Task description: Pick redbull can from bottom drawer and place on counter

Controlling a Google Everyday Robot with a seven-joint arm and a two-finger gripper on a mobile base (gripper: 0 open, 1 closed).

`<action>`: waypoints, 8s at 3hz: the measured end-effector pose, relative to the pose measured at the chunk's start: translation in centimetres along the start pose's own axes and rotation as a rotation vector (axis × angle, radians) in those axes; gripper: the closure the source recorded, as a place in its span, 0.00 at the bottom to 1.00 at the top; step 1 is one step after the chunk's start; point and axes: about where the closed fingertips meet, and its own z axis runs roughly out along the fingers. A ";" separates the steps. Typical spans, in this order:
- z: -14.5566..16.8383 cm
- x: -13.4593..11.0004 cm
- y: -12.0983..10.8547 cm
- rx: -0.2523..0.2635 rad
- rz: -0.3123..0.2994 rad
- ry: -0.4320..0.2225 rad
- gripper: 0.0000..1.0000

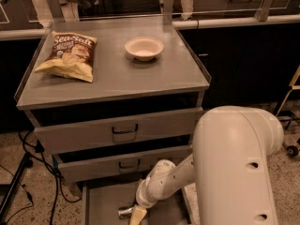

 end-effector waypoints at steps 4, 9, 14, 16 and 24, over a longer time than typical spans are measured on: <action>7.2 3.6 -0.3 -0.022 -0.043 -0.068 0.00; 14.7 3.7 -3.9 0.005 -0.057 -0.093 0.00; 18.7 4.3 -3.8 0.000 0.003 -0.114 0.00; 21.4 4.7 -2.5 -0.021 -0.009 -0.115 0.00; 12.8 6.0 -5.5 0.034 0.156 -0.086 1.00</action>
Offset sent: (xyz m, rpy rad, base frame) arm 0.0035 0.0000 -0.0725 0.0578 -0.0026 -0.0021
